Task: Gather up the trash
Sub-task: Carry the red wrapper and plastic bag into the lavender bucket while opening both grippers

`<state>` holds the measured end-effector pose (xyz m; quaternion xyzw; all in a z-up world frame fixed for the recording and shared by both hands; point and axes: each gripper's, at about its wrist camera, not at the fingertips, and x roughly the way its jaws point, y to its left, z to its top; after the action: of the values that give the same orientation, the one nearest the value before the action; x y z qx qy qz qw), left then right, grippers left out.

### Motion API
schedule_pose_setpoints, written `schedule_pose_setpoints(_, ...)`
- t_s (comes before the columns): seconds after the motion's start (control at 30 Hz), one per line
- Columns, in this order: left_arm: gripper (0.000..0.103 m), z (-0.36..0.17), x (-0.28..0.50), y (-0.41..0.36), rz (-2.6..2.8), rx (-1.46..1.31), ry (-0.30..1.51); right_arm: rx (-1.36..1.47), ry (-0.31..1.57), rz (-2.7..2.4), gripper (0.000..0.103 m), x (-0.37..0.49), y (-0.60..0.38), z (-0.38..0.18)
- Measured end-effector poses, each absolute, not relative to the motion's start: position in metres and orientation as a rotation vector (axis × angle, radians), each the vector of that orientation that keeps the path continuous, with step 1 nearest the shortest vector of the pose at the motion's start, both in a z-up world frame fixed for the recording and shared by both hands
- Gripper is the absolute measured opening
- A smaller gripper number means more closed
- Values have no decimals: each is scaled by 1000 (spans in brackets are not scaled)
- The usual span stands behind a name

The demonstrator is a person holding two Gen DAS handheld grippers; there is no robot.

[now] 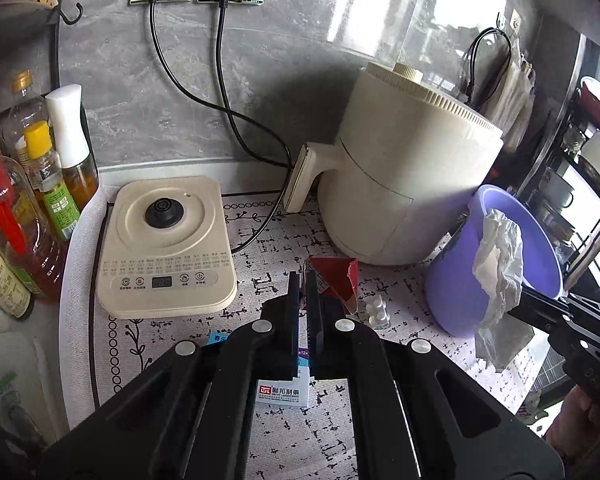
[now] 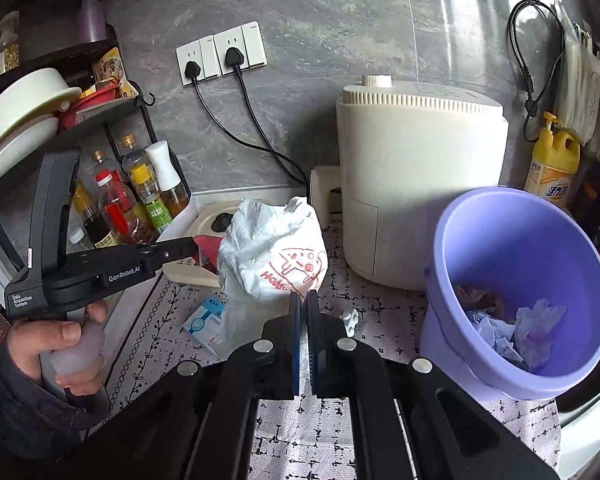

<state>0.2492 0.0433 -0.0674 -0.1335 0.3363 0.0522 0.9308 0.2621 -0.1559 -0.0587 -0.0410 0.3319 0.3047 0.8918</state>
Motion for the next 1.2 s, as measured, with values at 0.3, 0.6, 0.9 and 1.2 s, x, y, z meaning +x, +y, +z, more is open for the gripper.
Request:
schedule_pose_setpoints(0.3,4,-33,223,15,176,-281,591,-61,617,706,4,282,-186,-26)
schedule_pose_setpoints(0.6,4,-11,221,-16,202,-253,543,-58,578,739,4,296,-217,-9)
schedule_pose_setpoints(0.9,4,-1,240,-67,194,-248,491,-58,545,702,6,323,-270,-3)
schedule_pose_setpoints(1.2,4,-1,263,-129,174,-246,465,-30,518,666,64,343,-339,-9)
